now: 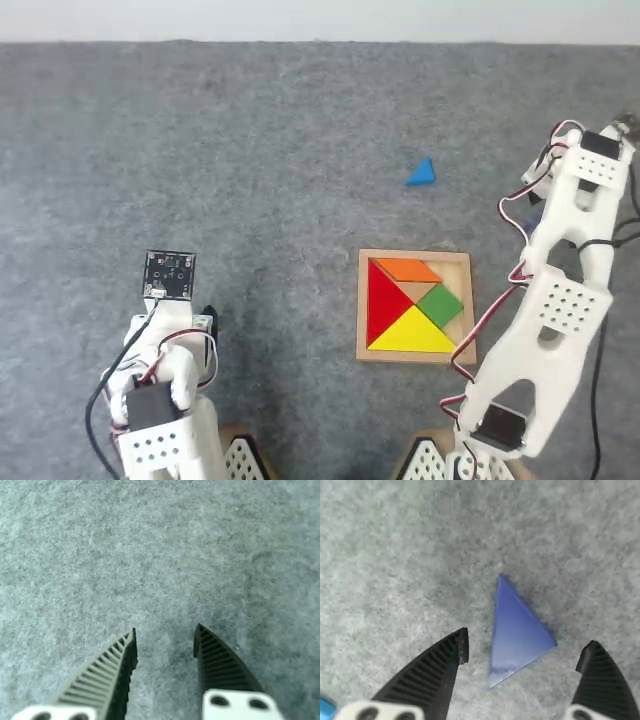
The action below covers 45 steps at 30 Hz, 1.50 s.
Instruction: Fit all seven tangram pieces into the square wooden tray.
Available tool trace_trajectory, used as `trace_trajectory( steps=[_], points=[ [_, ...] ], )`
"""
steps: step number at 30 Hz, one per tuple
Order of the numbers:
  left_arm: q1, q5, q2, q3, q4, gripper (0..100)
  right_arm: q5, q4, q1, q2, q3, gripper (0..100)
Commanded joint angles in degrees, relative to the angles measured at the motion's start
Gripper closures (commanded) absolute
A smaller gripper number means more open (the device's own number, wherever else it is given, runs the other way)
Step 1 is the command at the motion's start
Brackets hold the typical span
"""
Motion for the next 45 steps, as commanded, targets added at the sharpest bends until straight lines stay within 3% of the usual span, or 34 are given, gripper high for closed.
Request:
trace_trajectory(
  steps=[1,14,21,28,45],
  points=[
    [-0.09,0.62,-1.05,-0.84,0.35,82,-0.70,0.66,0.13,-0.31,-2.81,64.8],
    [-0.09,0.62,-1.05,-0.84,0.35,82,-0.70,-1.54,-2.15,3.21,-2.90,64.9],
    [-0.09,0.62,-1.05,-0.84,0.35,82,-0.70,-1.36,-2.07,3.12,-2.90,79.0],
    [-0.09,0.62,-1.05,-0.84,0.35,82,-0.70,-1.19,-1.98,3.12,-2.90,80.4],
    [0.09,0.62,-1.05,-0.84,0.35,82,0.35,11.03,-4.35,-6.90,-3.78,80.5]
  ],
)
